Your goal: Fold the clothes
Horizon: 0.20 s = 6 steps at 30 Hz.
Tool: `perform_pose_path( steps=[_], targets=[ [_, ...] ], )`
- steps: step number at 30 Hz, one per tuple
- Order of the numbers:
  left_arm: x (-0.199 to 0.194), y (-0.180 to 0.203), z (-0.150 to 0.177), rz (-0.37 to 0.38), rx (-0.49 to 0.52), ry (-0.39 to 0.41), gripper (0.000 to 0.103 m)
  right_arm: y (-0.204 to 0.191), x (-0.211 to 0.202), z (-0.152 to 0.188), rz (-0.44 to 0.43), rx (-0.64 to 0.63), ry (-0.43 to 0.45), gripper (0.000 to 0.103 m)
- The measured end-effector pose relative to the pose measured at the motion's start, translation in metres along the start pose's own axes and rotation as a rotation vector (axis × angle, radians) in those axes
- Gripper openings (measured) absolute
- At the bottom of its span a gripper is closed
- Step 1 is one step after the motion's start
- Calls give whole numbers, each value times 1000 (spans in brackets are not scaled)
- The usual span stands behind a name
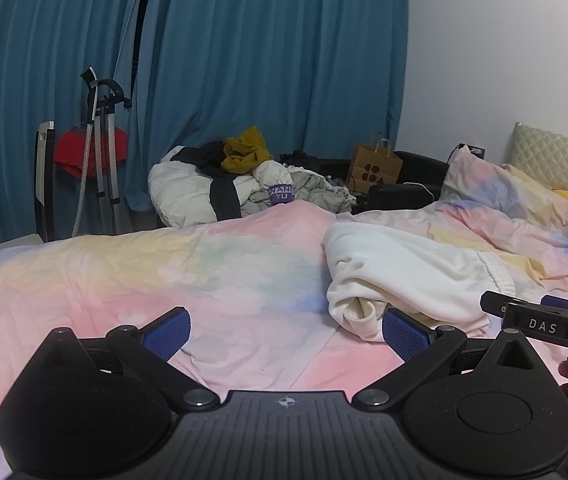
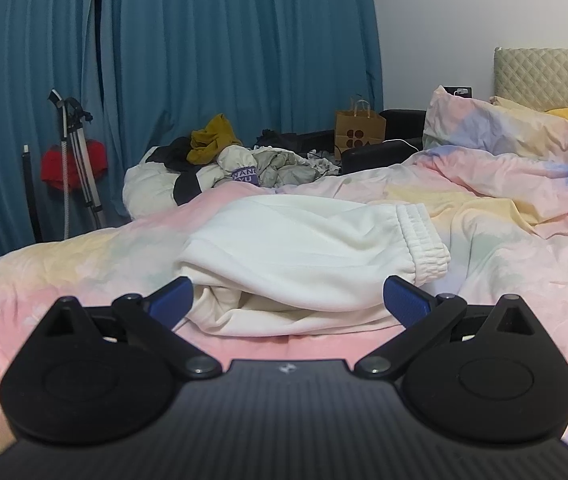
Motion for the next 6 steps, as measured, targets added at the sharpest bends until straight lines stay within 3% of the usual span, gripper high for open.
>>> perform_pose_path(
  steps=[6],
  targets=[
    [-1, -1, 0, -8, -1, 5, 103, 2, 1, 0, 4, 5, -2, 103]
  ],
)
Point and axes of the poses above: each gripper's, at about its wrist camera, not at the fingertips, and x roughly the way its jaws point, y to its right, z to its underside, the point moved 7 cm from there along x, roughly the way its jaws point, and after that the axes turned 6 degrees about -z, right-handed, at the moved point
